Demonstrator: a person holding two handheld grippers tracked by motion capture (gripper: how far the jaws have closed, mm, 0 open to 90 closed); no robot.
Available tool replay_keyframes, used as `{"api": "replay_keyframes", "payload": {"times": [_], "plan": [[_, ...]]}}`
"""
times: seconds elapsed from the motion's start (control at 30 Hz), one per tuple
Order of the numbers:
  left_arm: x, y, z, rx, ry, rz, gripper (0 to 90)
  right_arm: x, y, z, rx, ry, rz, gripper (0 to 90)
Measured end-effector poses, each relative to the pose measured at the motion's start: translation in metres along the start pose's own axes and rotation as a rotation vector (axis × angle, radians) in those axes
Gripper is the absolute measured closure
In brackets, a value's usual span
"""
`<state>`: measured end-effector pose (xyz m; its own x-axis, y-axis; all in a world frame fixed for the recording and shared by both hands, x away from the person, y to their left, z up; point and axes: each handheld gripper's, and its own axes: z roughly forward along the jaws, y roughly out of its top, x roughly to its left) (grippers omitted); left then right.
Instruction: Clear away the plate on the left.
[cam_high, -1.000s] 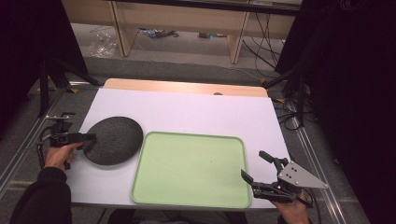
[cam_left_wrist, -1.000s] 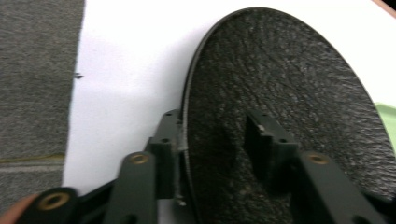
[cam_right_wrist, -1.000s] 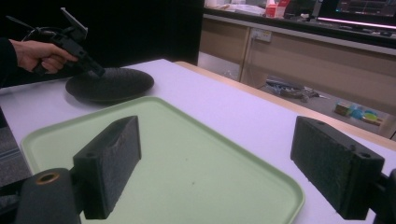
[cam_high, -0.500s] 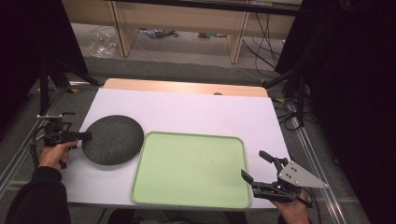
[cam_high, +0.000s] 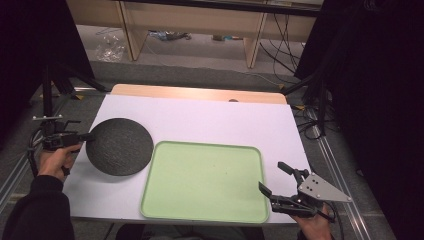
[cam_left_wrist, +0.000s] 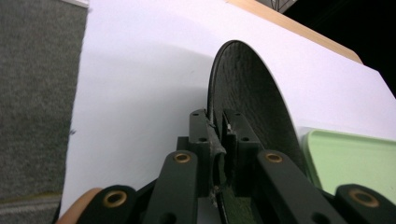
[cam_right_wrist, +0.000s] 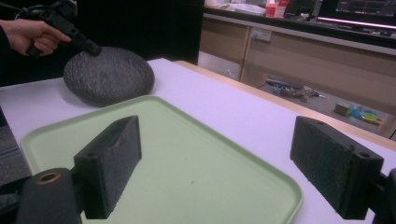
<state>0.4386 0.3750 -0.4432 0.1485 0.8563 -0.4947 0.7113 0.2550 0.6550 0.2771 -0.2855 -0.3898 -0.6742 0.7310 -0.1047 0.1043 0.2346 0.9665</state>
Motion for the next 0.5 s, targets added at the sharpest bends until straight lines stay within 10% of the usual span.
{"api": "replay_keyframes", "payload": {"times": [0.5], "plan": [[-0.058,0.018,-0.024,-0.008,0.094,0.185,84.8,0.001,0.0,0.001,0.001,0.002,0.005,17.3]]}}
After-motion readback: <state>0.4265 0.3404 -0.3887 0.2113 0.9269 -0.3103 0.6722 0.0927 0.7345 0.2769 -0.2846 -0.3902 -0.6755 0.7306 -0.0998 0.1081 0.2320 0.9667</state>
